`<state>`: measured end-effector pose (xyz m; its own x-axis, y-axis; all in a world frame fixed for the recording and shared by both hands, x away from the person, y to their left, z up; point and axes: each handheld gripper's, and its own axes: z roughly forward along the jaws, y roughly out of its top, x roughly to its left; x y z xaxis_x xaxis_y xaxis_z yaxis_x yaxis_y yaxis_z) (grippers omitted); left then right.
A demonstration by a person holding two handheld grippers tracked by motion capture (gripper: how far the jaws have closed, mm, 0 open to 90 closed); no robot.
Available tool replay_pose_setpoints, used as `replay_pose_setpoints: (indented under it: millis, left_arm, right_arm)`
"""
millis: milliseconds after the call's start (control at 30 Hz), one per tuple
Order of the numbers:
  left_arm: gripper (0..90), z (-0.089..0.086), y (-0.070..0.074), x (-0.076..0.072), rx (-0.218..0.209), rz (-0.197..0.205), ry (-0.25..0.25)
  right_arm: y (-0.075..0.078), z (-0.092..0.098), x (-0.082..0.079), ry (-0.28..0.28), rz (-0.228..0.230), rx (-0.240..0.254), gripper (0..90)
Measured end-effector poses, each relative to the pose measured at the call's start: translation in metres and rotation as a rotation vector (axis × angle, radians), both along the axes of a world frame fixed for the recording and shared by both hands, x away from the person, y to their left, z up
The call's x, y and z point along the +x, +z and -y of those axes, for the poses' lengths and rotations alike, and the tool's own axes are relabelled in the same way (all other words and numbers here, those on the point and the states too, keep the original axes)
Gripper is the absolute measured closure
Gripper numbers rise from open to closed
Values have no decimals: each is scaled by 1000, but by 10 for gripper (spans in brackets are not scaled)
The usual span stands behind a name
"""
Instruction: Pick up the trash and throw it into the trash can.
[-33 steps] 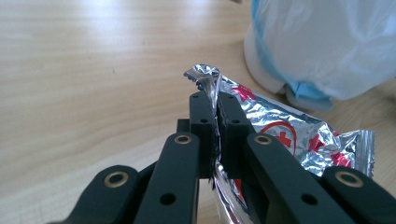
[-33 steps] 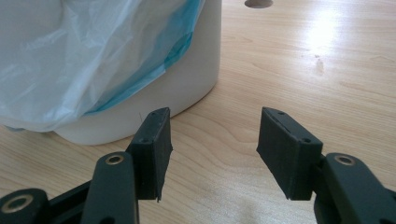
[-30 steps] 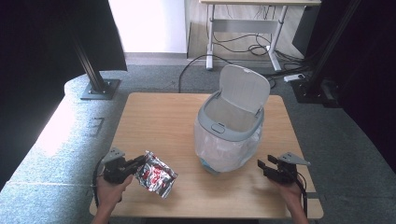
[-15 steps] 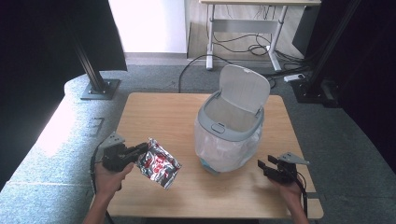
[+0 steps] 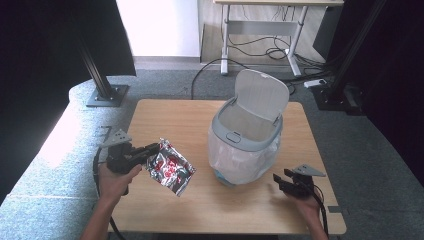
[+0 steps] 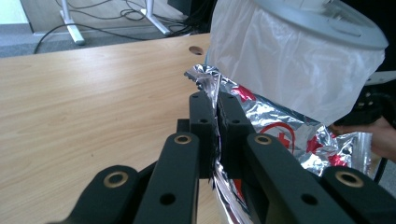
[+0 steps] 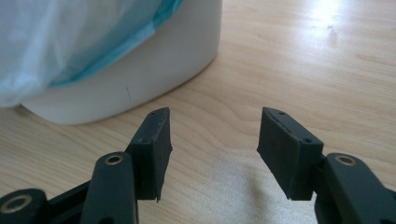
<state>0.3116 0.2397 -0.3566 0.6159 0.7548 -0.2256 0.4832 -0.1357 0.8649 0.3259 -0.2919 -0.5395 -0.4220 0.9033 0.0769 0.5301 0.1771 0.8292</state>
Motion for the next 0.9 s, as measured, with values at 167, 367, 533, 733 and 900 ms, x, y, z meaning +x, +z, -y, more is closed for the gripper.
replay_pose_setpoints:
  millis: [167, 367, 533, 733, 900]
  left_arm:
    - [867, 0, 14, 3, 4, 18, -9]
    - [867, 2, 28, 9, 4, 28, -24]
    - [866, 9, 38, 15, 2, 34, -55]
    - [866, 14, 43, 19, 1, 33, -69]
    - [865, 19, 48, 24, -12, 30, -80]
  right_arm:
    - [-6, -1, -1, -1, -28, -20, 431]
    - [-12, -1, -2, -8, -53, -44, 428]
    - [-13, -4, -6, -11, -62, -63, 424]
    - [-13, -2, -9, -24, -78, -72, 419]
    - [-14, -4, -8, -23, -78, -100, 419]
